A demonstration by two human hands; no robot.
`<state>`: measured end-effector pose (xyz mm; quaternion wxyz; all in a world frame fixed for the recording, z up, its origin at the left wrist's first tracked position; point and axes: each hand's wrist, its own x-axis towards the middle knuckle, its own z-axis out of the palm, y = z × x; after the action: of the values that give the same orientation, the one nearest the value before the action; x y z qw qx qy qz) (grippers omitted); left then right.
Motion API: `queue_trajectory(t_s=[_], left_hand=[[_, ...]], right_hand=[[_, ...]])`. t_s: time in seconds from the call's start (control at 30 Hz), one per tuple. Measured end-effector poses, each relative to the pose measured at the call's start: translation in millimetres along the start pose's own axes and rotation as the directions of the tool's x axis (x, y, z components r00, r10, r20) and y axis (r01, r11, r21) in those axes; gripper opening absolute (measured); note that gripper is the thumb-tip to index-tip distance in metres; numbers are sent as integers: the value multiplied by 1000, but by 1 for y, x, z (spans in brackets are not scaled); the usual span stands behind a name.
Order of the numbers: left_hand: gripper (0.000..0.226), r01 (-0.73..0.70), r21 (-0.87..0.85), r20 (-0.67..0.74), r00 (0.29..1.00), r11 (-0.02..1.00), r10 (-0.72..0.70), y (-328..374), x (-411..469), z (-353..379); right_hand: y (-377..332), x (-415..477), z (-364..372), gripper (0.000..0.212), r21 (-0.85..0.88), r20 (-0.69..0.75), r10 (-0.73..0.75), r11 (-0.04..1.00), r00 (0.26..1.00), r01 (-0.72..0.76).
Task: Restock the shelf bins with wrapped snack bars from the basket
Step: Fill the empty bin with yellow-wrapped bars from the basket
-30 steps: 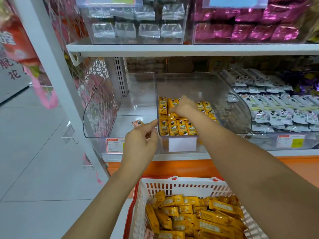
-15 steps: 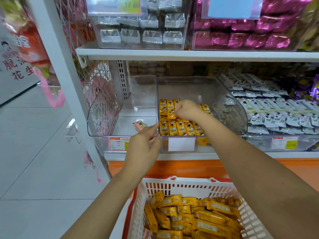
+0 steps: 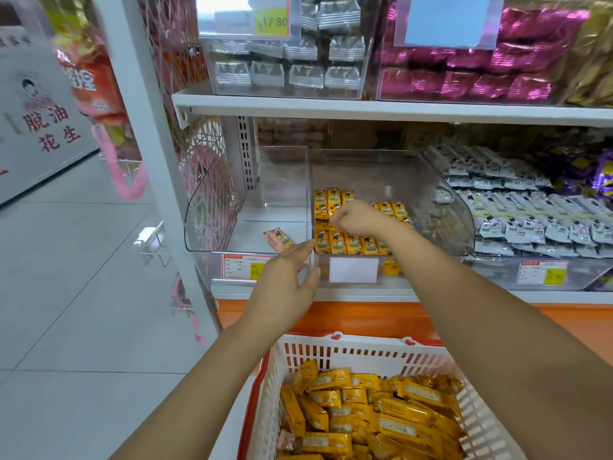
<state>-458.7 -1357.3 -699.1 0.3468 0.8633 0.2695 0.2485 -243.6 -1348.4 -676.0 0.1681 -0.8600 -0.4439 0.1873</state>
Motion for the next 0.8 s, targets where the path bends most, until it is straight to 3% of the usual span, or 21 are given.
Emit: queue_trajectory(t_s=[0.17,0.3,0.4,0.47,0.57,0.67,0.8], left_hand=[[16,-8,26,-72,997,1000,10,-8,-14,-2],[38,53,249,113,990,967,-83,-34,-34,0],[34,91,456,292,924,886,-245,-70,-54,8],[28,133,570,386,828,811,-407,-91,-71,11],[41,126,662,504,654,739,-564,-109,-94,10],[39,84,647,596,564,758,-571,-113,-107,11],[32,-1,642,652,526,767,-545,-112,-110,17]], right_hand=[[-7,-50,-1,39,57,-258,-157,983,953,177],[0,-107,23,44,79,-319,-297,938,900,338],[15,-136,66,40,152,-199,-302,930,932,334],[29,-144,110,31,117,-40,-267,956,963,270],[55,-142,186,18,-42,202,-147,986,968,158],[79,-142,251,49,-192,412,-44,972,910,134],[93,-142,305,63,-216,414,46,975,909,49]])
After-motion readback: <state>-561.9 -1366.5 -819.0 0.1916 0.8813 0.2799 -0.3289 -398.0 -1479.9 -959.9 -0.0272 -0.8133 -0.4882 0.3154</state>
